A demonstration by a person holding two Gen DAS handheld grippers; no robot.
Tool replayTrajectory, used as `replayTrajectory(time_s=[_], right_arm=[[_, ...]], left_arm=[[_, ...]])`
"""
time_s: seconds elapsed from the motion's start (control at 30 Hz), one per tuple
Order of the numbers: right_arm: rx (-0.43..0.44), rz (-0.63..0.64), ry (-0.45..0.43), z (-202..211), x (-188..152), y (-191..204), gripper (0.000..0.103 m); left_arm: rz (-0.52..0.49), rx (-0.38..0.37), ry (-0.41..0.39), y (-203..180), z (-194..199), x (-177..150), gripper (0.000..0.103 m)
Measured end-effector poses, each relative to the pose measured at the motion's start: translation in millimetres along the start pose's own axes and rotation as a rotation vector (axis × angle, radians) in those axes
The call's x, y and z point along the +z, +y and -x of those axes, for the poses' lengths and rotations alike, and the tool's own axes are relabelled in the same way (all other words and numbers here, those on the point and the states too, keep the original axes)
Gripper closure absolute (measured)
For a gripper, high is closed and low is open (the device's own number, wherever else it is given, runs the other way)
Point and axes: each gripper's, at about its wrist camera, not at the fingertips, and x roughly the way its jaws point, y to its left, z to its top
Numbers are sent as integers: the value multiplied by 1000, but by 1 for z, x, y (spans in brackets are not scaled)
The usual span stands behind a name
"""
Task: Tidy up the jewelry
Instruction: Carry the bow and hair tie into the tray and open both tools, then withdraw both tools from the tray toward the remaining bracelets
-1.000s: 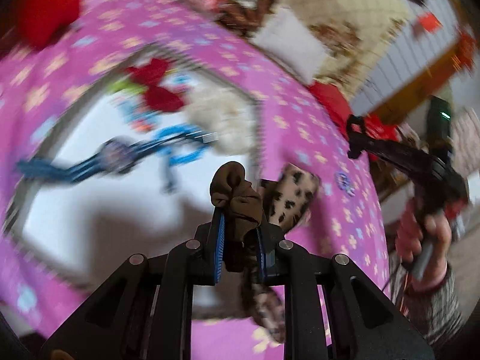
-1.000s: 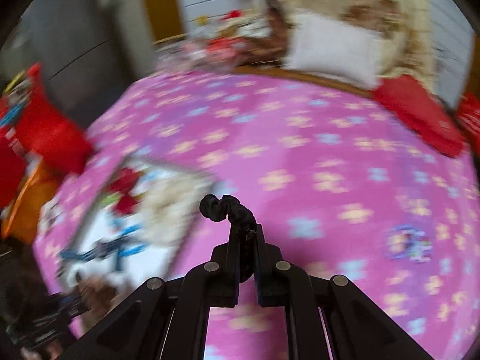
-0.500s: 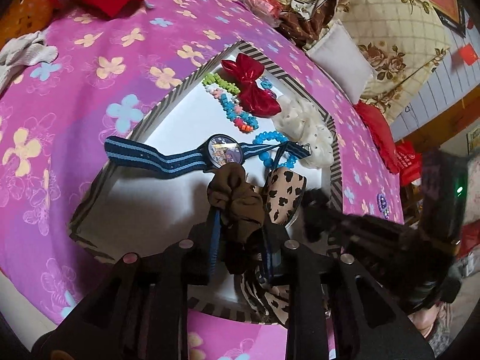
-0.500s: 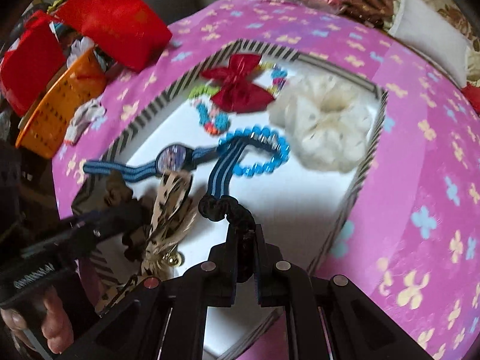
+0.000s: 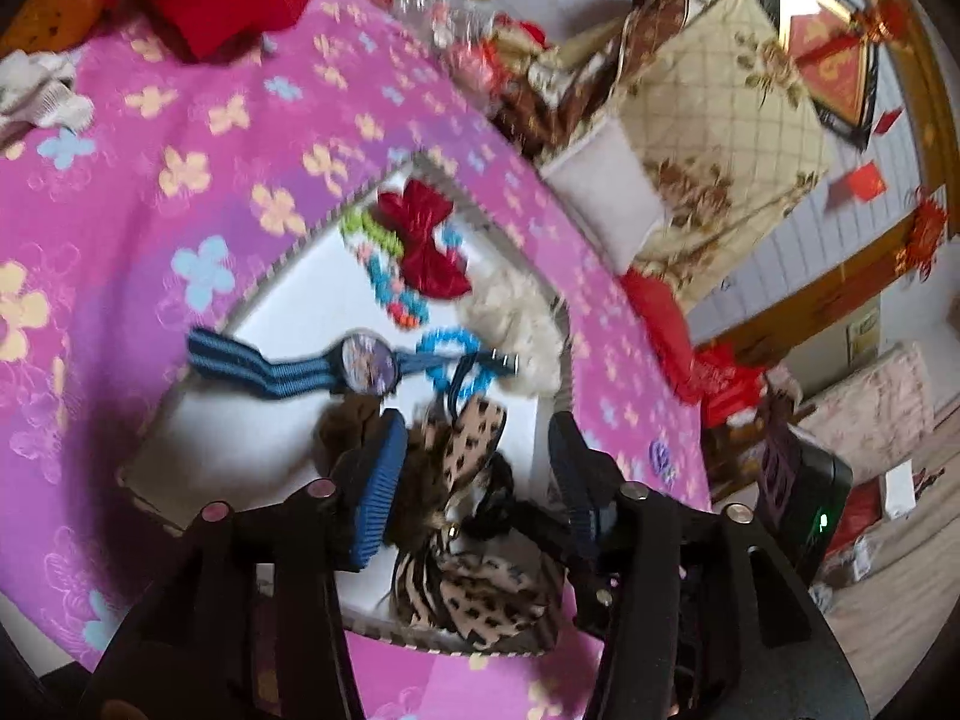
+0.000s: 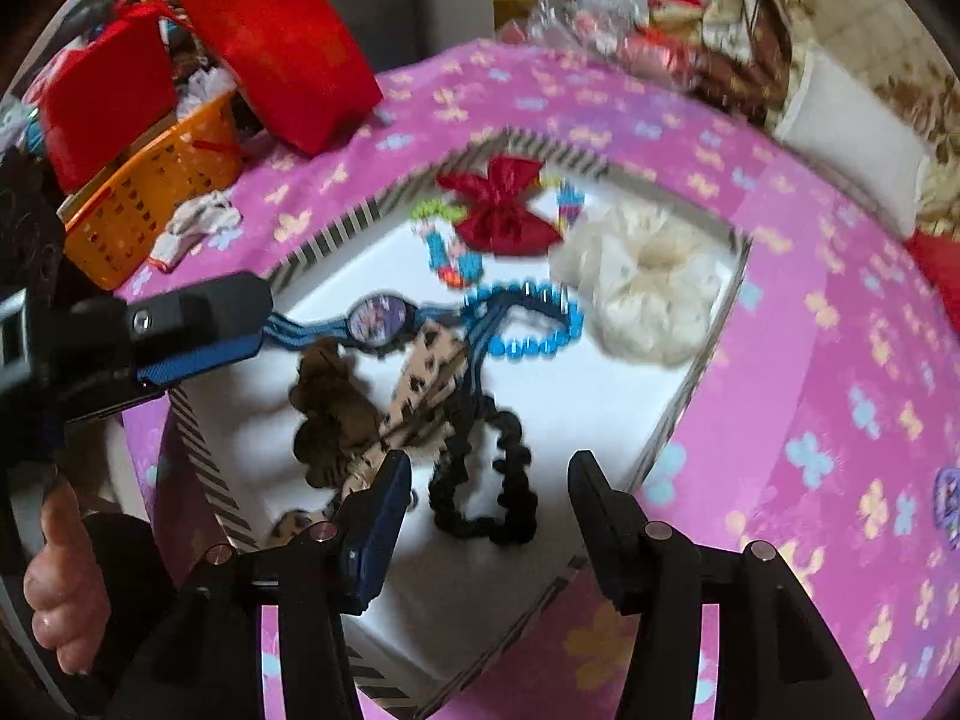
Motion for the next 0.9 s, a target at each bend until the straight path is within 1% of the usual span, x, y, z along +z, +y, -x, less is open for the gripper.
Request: replayTrajectory(time_s=[0.1,0.17,0.27,0.4,0.5,0.63,0.73,0.83,0.9], right_arm=[[27,14,-8,-3,2,11,51],[39,29,17,-13,-2,20,51],[35,37,54,-26,-10,28,51],[8,27,24,-9,-20,21,51],[-34,-5,-3,13,-32,5,51],[-97,-85,-10,41,-64,-27,51],[-160,-156,-5,59,-96,-53,50],[-185,-262,6,78,-129,-87,50],[-203,-309,4,87,-145,-103,50]], left_arm=[[29,13,-57,5,9,3,49],[49,52,-84,10,12,5,49],[71,91,-112,16,15,8,49],[73,157,-142,21,16,10,49],[73,179,-139,23,12,10,49],[47,224,-137,20,4,6,49],[6,295,-146,12,-1,0,49],[-73,387,-154,-11,-7,-14,48],[-109,392,-128,-26,-12,-26,48]])
